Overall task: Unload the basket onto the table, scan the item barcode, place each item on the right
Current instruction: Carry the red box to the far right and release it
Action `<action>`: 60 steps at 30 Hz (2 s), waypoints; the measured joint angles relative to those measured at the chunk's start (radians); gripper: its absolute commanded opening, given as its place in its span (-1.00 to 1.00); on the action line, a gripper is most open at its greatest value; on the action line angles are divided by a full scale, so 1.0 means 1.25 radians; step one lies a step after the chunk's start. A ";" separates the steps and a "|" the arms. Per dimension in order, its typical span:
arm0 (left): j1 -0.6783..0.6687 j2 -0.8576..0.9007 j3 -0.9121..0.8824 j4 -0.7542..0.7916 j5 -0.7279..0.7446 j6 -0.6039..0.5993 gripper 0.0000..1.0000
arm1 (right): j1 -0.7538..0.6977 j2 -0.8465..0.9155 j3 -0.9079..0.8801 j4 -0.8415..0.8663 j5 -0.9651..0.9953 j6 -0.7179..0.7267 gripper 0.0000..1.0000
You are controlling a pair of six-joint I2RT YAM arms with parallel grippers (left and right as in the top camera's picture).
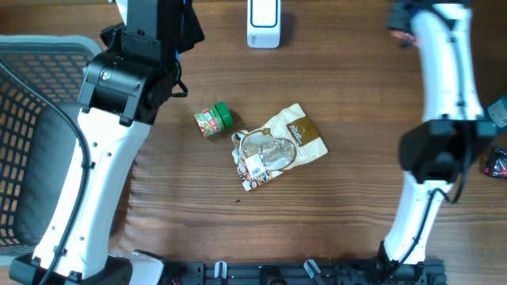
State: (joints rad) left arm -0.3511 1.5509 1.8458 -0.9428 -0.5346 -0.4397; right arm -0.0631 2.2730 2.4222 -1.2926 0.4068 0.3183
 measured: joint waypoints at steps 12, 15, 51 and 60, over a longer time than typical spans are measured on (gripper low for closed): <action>0.000 0.000 0.000 0.000 0.000 0.000 1.00 | -0.205 0.000 -0.160 0.092 -0.047 0.101 0.15; 0.000 0.000 0.000 0.000 0.000 0.000 1.00 | -0.219 0.000 -0.207 0.150 -0.048 0.101 0.18; 0.000 0.000 0.000 0.000 0.000 0.000 1.00 | -0.249 -0.027 -0.474 0.412 -0.114 -0.024 1.00; 0.000 0.000 0.000 0.000 0.000 0.000 1.00 | -0.063 -0.128 -0.401 0.334 -0.125 -0.030 1.00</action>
State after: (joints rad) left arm -0.3511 1.5509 1.8458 -0.9428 -0.5346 -0.4397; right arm -0.1413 2.1128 1.9205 -0.8753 0.2512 0.2813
